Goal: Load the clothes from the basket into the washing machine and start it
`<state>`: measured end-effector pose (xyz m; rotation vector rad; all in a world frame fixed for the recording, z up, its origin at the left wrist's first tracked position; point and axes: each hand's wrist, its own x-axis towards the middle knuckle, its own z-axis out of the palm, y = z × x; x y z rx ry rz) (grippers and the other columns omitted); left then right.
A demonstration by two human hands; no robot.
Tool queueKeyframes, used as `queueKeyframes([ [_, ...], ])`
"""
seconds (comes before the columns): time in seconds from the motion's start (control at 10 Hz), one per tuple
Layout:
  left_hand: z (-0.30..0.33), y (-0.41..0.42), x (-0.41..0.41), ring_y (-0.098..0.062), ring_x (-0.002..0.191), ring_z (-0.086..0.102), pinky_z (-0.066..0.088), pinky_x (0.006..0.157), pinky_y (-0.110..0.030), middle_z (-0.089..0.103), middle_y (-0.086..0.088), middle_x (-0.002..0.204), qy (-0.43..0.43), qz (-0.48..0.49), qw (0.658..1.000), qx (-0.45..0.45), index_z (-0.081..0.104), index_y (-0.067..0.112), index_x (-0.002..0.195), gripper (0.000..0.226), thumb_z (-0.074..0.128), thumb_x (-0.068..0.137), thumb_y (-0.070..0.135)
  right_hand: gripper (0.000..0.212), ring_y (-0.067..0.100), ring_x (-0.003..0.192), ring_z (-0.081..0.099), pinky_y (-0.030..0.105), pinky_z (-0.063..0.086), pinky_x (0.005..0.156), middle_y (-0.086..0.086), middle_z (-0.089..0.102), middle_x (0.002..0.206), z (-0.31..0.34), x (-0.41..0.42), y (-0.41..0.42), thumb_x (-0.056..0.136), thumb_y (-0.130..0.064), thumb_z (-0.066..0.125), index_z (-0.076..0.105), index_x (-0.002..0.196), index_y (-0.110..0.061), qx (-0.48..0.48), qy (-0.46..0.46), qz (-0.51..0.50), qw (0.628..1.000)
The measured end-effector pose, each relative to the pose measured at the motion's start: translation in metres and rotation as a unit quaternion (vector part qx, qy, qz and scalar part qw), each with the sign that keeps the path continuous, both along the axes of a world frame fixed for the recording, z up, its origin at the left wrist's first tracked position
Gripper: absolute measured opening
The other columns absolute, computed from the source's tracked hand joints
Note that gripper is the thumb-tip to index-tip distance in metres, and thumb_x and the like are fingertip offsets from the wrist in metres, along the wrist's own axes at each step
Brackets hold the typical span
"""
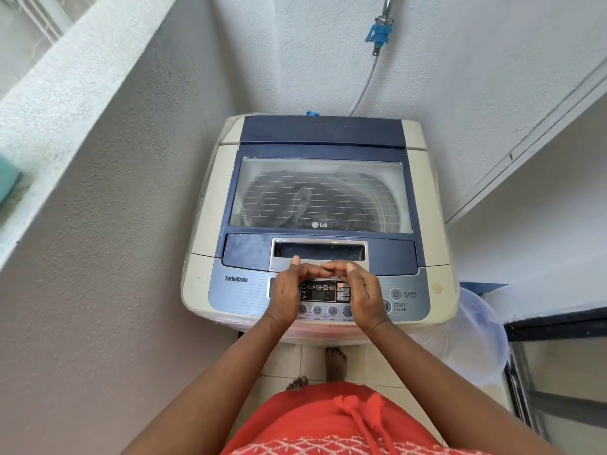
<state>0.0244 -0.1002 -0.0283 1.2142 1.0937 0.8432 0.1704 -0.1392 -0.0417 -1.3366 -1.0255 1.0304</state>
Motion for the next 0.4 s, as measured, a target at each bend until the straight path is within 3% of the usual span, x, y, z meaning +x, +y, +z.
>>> queueKeyframes([
  [0.1,0.003,-0.004,0.002,-0.012,0.092,0.072,0.052,0.088,-0.025,0.077,-0.002,0.088,0.044,-0.001,0.998,0.042,0.077,0.008,0.088,0.067,0.02,0.103,0.041,0.046,0.024,0.105,0.067,0.038,0.051,0.097,0.006,0.073,0.103,-0.001,0.0,-0.001,0.101,-0.032,0.035,0.071,0.105,-0.005,0.003,-0.014,0.002,1.0],
  [0.2,0.014,-0.001,0.008,-0.005,0.089,0.069,0.053,0.081,-0.023,0.074,0.005,0.088,0.119,-0.038,0.984,0.124,0.074,0.011,0.093,0.063,0.025,0.103,0.049,0.042,0.024,0.102,0.068,0.034,0.052,0.094,0.011,0.073,0.103,0.008,0.001,0.004,0.103,-0.028,0.035,0.07,0.106,-0.004,-0.019,0.009,0.014,1.0],
  [0.3,0.024,0.011,0.009,-0.005,0.092,0.063,0.051,0.08,-0.03,0.07,0.007,0.095,0.198,-0.098,0.952,0.213,0.07,0.017,0.104,0.056,0.026,0.102,0.052,0.037,0.018,0.096,0.07,0.025,0.054,0.083,0.008,0.074,0.099,0.021,0.008,0.013,0.106,-0.023,0.034,0.069,0.104,-0.012,-0.027,-0.003,0.022,0.999],
  [0.4,0.045,0.036,0.013,-0.014,0.094,0.06,0.047,0.081,-0.035,0.066,0.001,0.099,0.226,-0.134,0.917,0.301,0.065,0.016,0.116,0.046,0.031,0.104,0.043,0.036,0.016,0.095,0.07,0.035,0.055,0.084,0.0,0.073,0.097,0.041,0.021,0.034,0.106,-0.033,0.036,0.069,0.106,-0.018,0.007,-0.086,0.012,0.996],
])
